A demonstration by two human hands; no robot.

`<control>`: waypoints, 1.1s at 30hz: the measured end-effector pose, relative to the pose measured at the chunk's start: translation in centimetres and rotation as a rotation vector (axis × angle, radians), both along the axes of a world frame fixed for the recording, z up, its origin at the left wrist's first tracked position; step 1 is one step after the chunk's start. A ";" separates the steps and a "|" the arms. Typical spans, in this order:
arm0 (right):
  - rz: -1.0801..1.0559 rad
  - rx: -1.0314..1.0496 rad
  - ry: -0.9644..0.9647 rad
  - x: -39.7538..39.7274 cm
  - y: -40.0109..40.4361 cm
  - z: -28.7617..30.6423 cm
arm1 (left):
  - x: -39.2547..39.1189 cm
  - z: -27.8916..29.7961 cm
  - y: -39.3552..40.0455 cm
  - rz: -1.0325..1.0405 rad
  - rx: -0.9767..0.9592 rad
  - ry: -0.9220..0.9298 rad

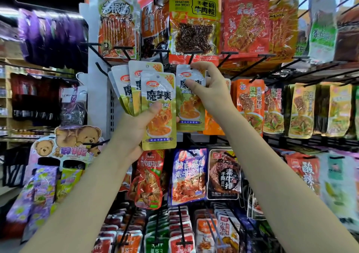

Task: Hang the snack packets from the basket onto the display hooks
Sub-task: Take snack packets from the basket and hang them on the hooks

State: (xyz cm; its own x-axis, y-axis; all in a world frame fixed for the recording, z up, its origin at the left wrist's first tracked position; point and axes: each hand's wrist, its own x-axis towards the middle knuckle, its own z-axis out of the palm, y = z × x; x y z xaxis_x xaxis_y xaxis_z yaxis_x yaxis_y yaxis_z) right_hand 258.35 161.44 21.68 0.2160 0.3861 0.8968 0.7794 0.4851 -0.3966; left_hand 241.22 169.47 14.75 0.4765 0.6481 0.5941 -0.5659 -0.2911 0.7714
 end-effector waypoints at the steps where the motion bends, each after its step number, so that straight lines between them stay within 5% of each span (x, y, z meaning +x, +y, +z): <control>1: 0.013 0.004 0.008 0.1 0.0 0.0 | 0.1 0.0 0.0 -0.005 -0.004 -0.004; 7: 0.000 0.031 0.085 0.1 -0.3 -0.4 | 0.1 -0.2 -0.1 -0.014 -0.025 -0.076; 14: -0.280 0.215 0.002 -1.0 -1.3 -0.9 | 0.5 -0.1 -0.5 -0.040 -0.051 -0.090; 23: 0.159 -0.091 0.117 -3.5 -2.0 -3.9 | 1.6 0.2 -1.7 -0.063 -0.015 -0.069; 28: 0.093 0.050 0.238 -1.6 -2.2 -3.2 | 0.4 0.4 -1.1 0.011 -0.115 -0.042; 33: 0.023 0.044 0.024 -0.3 -2.2 -2.0 | -0.4 0.3 -0.4 0.012 -0.056 -0.016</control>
